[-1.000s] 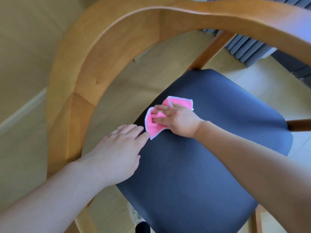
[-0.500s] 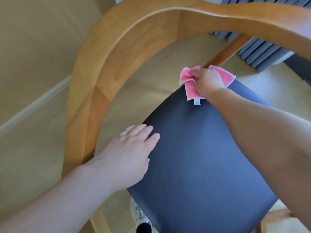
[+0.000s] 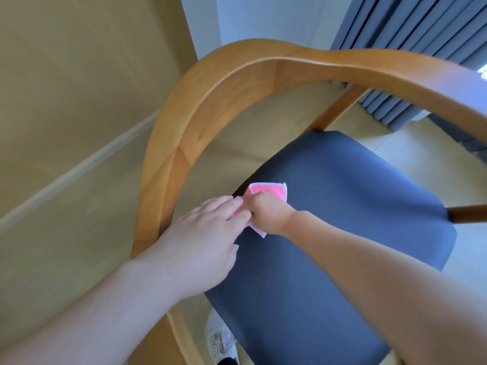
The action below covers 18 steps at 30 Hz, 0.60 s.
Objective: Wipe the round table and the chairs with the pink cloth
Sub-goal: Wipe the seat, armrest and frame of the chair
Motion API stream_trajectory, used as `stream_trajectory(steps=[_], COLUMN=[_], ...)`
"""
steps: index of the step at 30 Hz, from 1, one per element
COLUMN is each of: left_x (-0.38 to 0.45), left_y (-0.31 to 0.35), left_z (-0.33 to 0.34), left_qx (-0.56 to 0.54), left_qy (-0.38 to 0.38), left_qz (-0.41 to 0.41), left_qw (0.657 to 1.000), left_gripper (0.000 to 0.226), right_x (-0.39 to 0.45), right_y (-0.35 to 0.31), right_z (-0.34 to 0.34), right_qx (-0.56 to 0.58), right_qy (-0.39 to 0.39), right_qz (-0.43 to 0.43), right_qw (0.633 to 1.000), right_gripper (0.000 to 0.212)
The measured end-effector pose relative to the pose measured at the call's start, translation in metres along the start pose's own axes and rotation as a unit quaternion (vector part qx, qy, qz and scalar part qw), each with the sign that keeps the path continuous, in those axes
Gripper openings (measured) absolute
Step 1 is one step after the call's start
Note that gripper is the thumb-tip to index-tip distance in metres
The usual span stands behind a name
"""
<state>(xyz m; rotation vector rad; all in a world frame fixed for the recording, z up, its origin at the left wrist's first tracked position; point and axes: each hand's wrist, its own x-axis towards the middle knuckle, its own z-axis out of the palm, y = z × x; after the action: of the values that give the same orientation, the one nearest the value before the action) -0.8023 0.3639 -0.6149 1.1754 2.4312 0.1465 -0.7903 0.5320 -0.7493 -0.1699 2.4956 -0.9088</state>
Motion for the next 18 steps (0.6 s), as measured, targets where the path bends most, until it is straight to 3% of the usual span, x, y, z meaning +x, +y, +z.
stream_trajectory(steps=[3, 8, 12, 18], left_x=[-0.008, -0.032, -0.055, -0.089], left_y=[0.002, 0.011, 0.024, 0.061], left_z=[-0.004, -0.032, -0.076, -0.178], left_qx=[0.027, 0.006, -0.071, -0.267], left_qy=[0.020, 0.046, 0.108, 0.181], left_qz=[0.010, 0.018, 0.012, 0.057], left_qw=[0.999, 0.999, 0.991, 0.945], left_gripper=[0.047, 0.044, 0.048, 0.080], right_x=[-0.028, -0.082, -0.131, -0.227], right_y=[-0.013, -0.040, -0.088, -0.201], right_z=[0.002, -0.031, -0.083, -0.181], right_qx=[0.063, 0.198, 0.214, 0.142], right_qy=[0.028, 0.130, 0.205, 0.300], right_qz=[0.016, 0.040, 0.027, -0.028], right_qw=[0.997, 0.971, 0.955, 0.943], right_gripper=[0.035, 0.034, 0.032, 0.028])
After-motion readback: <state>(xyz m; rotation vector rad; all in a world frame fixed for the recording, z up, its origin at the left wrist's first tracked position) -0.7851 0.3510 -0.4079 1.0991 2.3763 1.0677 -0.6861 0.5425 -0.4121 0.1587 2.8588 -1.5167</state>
